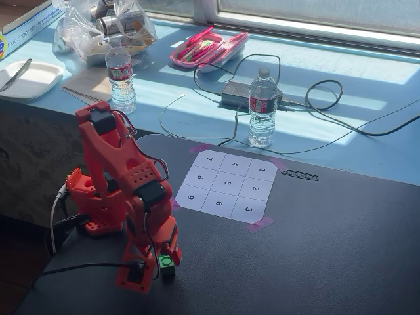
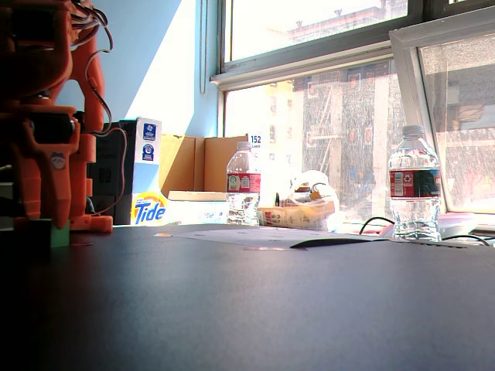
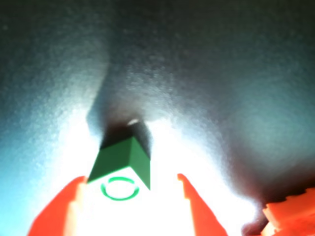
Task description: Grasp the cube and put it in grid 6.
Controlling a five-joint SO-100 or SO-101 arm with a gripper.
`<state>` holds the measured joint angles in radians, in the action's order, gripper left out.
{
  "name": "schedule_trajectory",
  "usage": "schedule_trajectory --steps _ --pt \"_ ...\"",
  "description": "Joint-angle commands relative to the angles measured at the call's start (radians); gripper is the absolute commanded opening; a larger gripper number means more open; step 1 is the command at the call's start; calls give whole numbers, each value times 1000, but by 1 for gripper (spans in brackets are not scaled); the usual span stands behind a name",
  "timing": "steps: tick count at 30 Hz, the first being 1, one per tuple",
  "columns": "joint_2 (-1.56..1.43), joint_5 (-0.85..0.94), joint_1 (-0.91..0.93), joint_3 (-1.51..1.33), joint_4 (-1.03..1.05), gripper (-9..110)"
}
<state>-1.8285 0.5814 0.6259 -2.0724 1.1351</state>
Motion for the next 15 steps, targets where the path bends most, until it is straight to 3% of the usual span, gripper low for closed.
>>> schedule_trajectory --steps 1,4,8,15 --pt "5 5 8 52 -9 25" --pt "14 2 12 61 -20 19" --pt "18 0 11 61 -35 0" --pt "17 -23 11 64 -32 0"
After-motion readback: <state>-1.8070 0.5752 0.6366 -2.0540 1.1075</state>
